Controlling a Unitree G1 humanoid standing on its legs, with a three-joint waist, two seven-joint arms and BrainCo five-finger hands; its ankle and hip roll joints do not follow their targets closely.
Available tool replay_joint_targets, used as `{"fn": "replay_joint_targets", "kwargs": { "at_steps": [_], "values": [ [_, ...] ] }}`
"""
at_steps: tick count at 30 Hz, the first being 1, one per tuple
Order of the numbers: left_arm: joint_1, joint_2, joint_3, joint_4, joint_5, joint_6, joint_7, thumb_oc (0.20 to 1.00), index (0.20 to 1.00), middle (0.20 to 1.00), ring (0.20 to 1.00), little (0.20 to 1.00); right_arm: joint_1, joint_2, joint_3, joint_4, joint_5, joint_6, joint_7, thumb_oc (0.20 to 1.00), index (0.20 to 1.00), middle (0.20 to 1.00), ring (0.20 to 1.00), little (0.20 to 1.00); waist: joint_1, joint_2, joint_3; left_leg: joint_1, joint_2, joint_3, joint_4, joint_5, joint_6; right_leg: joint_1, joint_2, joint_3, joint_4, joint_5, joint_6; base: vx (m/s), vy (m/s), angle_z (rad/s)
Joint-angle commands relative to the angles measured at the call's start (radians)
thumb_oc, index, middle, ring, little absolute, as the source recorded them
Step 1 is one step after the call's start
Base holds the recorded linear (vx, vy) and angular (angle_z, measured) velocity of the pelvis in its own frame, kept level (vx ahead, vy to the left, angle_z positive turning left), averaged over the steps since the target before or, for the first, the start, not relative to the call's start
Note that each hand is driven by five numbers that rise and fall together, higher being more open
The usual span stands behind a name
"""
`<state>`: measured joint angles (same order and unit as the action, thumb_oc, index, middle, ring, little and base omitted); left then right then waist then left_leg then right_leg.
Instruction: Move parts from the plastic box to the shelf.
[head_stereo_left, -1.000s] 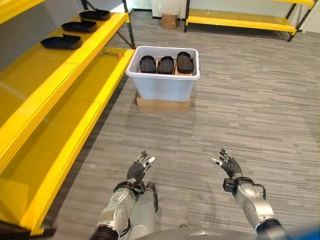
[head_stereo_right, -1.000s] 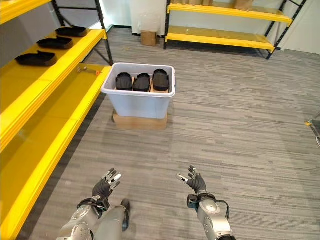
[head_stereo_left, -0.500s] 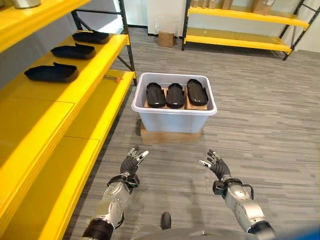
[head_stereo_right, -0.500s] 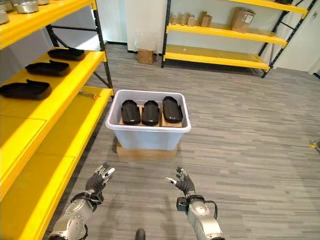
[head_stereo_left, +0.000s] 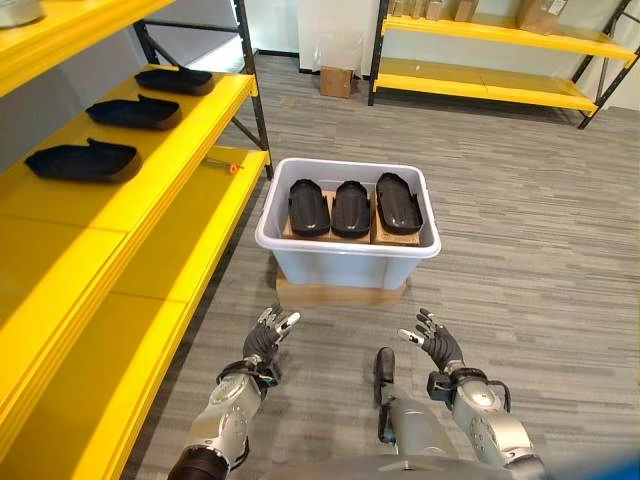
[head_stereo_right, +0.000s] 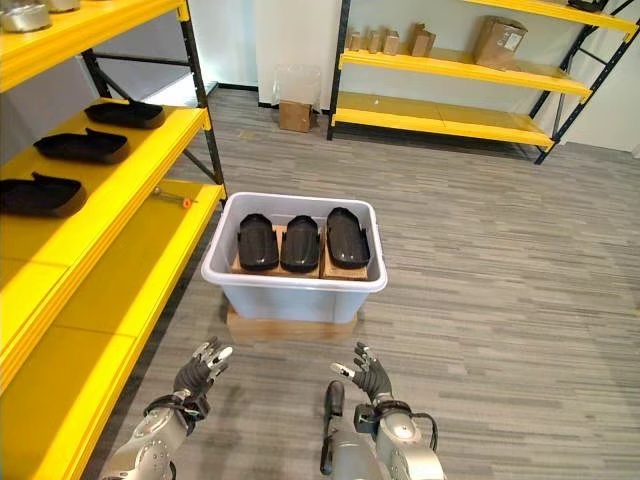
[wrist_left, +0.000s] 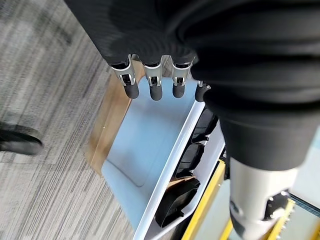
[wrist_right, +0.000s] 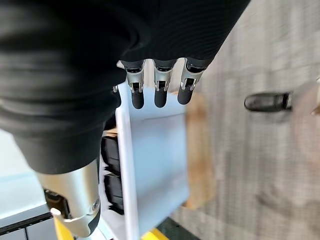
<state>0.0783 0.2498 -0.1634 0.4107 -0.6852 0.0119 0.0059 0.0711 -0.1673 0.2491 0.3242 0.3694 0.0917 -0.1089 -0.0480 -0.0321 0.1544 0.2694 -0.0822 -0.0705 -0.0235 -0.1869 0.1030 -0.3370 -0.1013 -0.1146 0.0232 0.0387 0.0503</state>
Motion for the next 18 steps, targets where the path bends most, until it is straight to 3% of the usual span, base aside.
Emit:
{"fn": "replay_joint_targets", "kwargs": {
  "at_steps": [1,4,6,13,14,15,16,17,18],
  "values": [
    [-0.038,-0.002,0.009,-0.050,0.012,-0.050,-0.029,1.000,1.000,1.000,1.000,1.000,-0.046,-0.015,-0.013,-0.011,-0.010,-0.043,0.016,1.000,1.000,1.000,1.000,1.000,-0.006,0.002,-0.028,0.002,0.035,-0.005,-0.064,0.132,-0.069,0.141,-0.016,0.040,-0.025,0.207,0.057,0.21,-0.051,0.37],
    [-0.041,-0.019,0.008,-0.038,0.003,-0.050,-0.030,1.000,1.000,1.000,1.000,1.000,-0.046,-0.032,-0.017,-0.009,-0.011,-0.046,0.018,1.000,1.000,1.000,1.000,1.000,-0.011,0.000,-0.068,0.008,0.060,-0.018,-0.016,0.126,-0.093,0.184,-0.007,0.038,-0.038,0.222,0.042,0.38,-0.128,0.27],
    [-0.051,-0.024,-0.008,-0.040,-0.006,-0.048,-0.039,1.000,1.000,1.000,1.000,1.000,-0.044,-0.058,-0.030,-0.012,-0.011,-0.051,0.020,1.000,1.000,1.000,1.000,1.000,-0.025,0.008,-0.080,0.002,0.090,-0.033,0.056,0.154,-0.119,0.204,0.009,0.027,-0.018,0.180,0.014,0.32,-0.142,0.06],
    [-0.059,-0.030,-0.031,-0.056,-0.037,-0.043,-0.046,1.000,1.000,1.000,1.000,1.000,-0.026,-0.078,-0.045,-0.014,-0.010,-0.051,0.022,1.000,1.000,1.000,1.000,1.000,-0.044,0.008,-0.091,-0.022,0.128,-0.055,0.148,0.247,-0.170,0.233,0.046,0.025,-0.004,0.119,-0.023,0.18,-0.091,0.22],
    [-0.060,-0.032,-0.033,-0.056,-0.042,-0.044,-0.043,1.000,1.000,1.000,1.000,1.000,-0.023,-0.080,-0.046,-0.011,-0.010,-0.052,0.021,1.000,1.000,1.000,1.000,1.000,-0.048,0.002,-0.091,-0.048,0.129,-0.052,0.232,0.282,-0.180,0.244,0.049,0.028,-0.005,0.109,-0.033,0.17,-0.125,0.29],
    [-0.054,-0.030,-0.034,-0.065,-0.042,-0.048,-0.044,1.000,1.000,1.000,1.000,1.000,-0.022,-0.090,-0.050,-0.012,-0.008,-0.053,0.021,1.000,1.000,1.000,1.000,1.000,-0.038,-0.026,-0.078,-0.137,0.090,-0.051,0.435,0.338,-0.186,0.279,0.041,0.043,-0.019,0.097,-0.053,0.24,-0.211,0.21],
    [-0.042,-0.031,-0.035,-0.071,-0.048,-0.050,-0.041,1.000,1.000,1.000,1.000,1.000,-0.029,-0.102,-0.047,-0.024,-0.011,-0.053,0.022,1.000,1.000,1.000,1.000,1.000,-0.001,-0.063,-0.044,-0.250,0.007,-0.073,0.643,0.338,-0.182,0.309,0.023,0.068,-0.025,0.097,-0.064,0.16,-0.167,0.26],
    [-0.042,-0.031,-0.035,-0.071,-0.048,-0.050,-0.041,1.000,1.000,1.000,1.000,1.000,-0.029,-0.102,-0.047,-0.024,-0.011,-0.052,0.022,1.000,1.000,1.000,1.000,1.000,-0.001,-0.061,-0.044,-0.253,0.009,-0.073,0.649,0.335,-0.182,0.309,0.026,0.068,-0.025,0.098,-0.064,0.10,-0.124,0.16],
    [-0.038,-0.028,-0.033,-0.073,-0.047,-0.048,-0.037,1.000,1.000,1.000,1.000,1.000,-0.033,-0.105,-0.047,-0.030,-0.013,-0.054,0.021,1.000,1.000,1.000,1.000,1.000,0.007,-0.078,-0.034,-0.300,0.014,-0.049,0.647,0.325,-0.169,0.317,0.013,0.074,-0.028,0.100,-0.063,0.09,-0.044,-0.13]
  ]
}}
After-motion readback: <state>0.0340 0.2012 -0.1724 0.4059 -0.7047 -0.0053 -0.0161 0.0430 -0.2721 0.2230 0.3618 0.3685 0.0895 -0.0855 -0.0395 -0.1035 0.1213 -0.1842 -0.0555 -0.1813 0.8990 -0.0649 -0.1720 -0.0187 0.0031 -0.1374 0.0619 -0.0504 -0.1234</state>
